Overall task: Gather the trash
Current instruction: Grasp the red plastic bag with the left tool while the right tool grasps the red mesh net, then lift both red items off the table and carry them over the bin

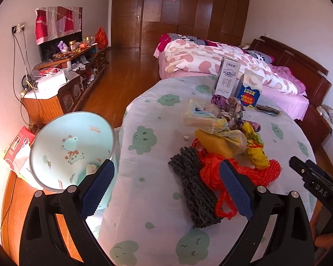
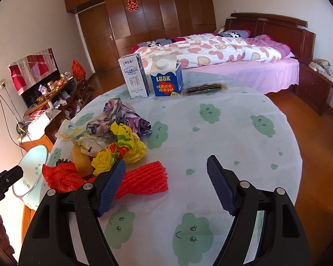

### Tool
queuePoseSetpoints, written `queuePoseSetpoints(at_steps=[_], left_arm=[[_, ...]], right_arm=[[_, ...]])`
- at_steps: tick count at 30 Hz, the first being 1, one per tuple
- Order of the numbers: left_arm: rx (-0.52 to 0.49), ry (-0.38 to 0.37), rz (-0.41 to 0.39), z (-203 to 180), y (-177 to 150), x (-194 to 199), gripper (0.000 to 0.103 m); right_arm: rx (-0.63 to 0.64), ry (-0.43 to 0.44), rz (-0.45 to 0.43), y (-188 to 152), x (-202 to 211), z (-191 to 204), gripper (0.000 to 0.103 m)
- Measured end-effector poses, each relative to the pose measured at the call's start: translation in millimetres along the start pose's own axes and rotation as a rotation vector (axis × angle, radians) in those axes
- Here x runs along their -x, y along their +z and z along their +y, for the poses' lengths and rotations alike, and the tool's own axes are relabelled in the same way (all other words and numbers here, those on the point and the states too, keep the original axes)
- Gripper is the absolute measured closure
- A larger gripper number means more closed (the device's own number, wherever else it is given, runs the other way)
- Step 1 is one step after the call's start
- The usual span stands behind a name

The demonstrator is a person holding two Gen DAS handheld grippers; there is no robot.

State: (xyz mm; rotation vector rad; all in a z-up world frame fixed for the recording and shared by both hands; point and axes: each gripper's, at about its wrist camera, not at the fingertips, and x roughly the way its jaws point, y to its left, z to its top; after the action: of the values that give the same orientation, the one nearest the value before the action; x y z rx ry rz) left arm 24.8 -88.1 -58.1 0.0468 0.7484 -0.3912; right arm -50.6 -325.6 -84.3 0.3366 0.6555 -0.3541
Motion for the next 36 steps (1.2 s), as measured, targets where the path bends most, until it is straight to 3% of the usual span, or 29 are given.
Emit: queuePoseSetpoints(at_steps=[6,10,18,19,20,22,26,28,31,36], left_arm=[[-0.014,-0.048,0.026,-16.5,3.7,-23.7,0.011],[-0.003,-0.065,0.056,-21.8,2.9,-37.2,0.017],[-0.04,-0.113,0.099,-39.4,-9.1,-54.4,0.044],[-0.047,-0.121,0.104,-41.3,-10.9,-55.6,0.051],[-0.049,-0.131,0.109,-42.0,-12.2,-56.7,0.059],[-0.054,-0.159,0.114,-44.1,-13.2,-57.2,0.07],[-0.071,-0.173,0.097,-47.3,-12.1,-55.0,0.077],[-0.078,-0.163,0.093,-48.6,-11.6,-54.2,0.078],[-0.087,-0.155,0.091,-49.2,-11.0,-52.9,0.081],[-0.101,-0.12,0.067,-49.8,-6.1,-46.4,0.083]], right_arm=[[-0.024,0.022,0.069,-5.7,-19.8,1.7,0.027],[-0.065,0.042,0.14,-10.6,-37.6,-3.2,0.027],[-0.081,0.078,0.185,-13.7,-49.2,0.6,0.028],[-0.08,0.085,0.189,-14.9,-50.3,2.3,0.029],[-0.082,0.095,0.199,-16.3,-52.6,3.9,0.031],[-0.089,0.123,0.215,-17.7,-56.2,6.2,0.047],[-0.054,0.126,0.181,-15.8,-51.1,13.1,0.065],[-0.054,0.128,0.174,-14.4,-49.0,13.3,0.083],[-0.06,0.142,0.162,-13.3,-47.3,11.0,0.09],[-0.055,0.138,0.11,-7.1,-36.0,8.1,0.091]])
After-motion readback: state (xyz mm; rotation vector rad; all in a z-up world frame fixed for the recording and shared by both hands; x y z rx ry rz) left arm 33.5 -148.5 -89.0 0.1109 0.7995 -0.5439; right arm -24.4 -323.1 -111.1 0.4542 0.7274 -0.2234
